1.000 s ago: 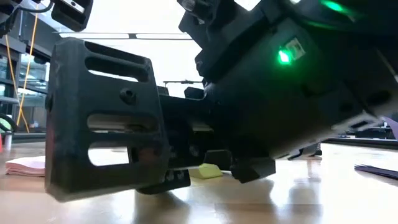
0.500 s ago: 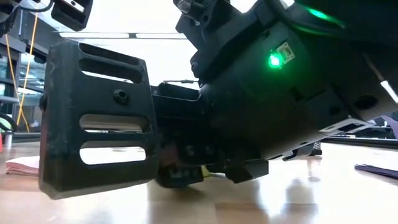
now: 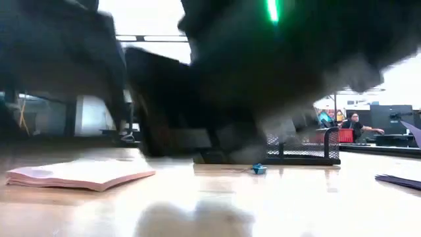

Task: Pick and place office supplies into organizer
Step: Put the yellow eraser into the black desk organizer

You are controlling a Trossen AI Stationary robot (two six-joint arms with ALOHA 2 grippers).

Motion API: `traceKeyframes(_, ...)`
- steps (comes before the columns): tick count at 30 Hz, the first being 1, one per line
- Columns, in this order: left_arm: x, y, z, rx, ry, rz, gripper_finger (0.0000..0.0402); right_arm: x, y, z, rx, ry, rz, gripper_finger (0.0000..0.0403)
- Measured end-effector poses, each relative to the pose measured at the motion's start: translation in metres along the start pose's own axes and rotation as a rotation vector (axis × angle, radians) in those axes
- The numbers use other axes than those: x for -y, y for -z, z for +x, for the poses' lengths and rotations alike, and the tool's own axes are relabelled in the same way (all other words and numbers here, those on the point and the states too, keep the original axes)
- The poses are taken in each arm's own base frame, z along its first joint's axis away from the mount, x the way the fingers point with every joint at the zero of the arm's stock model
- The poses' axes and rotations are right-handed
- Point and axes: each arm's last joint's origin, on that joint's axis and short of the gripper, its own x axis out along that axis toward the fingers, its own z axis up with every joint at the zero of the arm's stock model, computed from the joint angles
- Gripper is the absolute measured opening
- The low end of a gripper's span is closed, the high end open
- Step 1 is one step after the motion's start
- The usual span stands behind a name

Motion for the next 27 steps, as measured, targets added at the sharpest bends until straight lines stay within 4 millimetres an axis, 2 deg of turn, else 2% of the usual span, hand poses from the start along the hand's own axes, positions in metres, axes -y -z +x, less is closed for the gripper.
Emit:
traceKeyframes(4, 0.0, 0.0, 0.0, 0.0, 0.0, 0.0, 0.0028, -0.008, -0.022, -0.008, 0.043, -0.002, -0.04, 0.0035)
traceKeyframes(9, 0.0, 0.0, 0.0, 0.0, 0.0, 0.0, 0.0028, -0.01, -0.042, -0.015, 0.059, 0.013, -0.095, 0.0035)
traceKeyframes(18, 0.0, 0.0, 0.0, 0.0, 0.0, 0.0, 0.0028, 0.021, -0.069, -0.024, 0.009, 0.152, -0.179, 0.0035)
traceKeyframes(22, 0.0, 0.0, 0.0, 0.0, 0.0, 0.0, 0.0028, 0.037, -0.084, -0.014, -0.054, 0.237, -0.127, 0.0035)
traceKeyframes(27, 0.0, 0.0, 0.0, 0.0, 0.0, 0.0, 0.0028, 0.044, -0.102, 0.006, -0.177, 0.274, -0.106, 0.0035)
